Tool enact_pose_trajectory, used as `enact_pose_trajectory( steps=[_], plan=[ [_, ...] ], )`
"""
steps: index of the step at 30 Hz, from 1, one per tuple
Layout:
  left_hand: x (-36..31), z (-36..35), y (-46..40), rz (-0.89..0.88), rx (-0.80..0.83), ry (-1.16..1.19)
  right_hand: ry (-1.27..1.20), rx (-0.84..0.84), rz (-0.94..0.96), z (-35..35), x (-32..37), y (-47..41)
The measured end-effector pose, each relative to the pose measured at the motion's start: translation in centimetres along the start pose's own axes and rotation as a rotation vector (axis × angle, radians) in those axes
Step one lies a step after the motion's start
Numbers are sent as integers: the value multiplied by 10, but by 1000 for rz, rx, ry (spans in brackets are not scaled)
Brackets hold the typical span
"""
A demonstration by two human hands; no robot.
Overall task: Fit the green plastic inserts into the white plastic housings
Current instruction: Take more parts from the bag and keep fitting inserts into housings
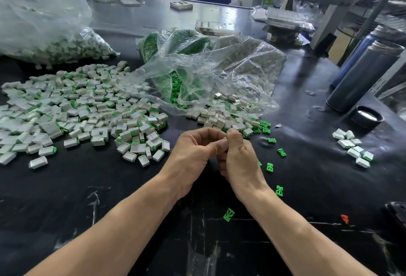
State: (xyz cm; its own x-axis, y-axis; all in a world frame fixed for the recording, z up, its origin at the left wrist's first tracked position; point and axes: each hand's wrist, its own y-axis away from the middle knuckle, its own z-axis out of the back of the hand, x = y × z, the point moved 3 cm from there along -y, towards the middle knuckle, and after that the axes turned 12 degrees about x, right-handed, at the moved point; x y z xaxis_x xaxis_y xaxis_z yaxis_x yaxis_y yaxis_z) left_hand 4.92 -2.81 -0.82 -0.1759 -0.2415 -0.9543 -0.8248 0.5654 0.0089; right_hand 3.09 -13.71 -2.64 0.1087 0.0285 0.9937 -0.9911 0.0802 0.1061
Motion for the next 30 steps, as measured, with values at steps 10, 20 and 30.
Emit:
enact_pose_trajectory(
  steps=[10, 20, 30],
  plan=[
    [-4, -2, 0, -25, 20, -16, -106, 33, 12, 2, 8, 8],
    [-10, 15, 0, -91, -133, -234, 54, -40, 195, 19, 14, 6],
    [-13, 23, 1, -122, -179, -400, 268, -16, 258, 20, 21, 8]
  ],
)
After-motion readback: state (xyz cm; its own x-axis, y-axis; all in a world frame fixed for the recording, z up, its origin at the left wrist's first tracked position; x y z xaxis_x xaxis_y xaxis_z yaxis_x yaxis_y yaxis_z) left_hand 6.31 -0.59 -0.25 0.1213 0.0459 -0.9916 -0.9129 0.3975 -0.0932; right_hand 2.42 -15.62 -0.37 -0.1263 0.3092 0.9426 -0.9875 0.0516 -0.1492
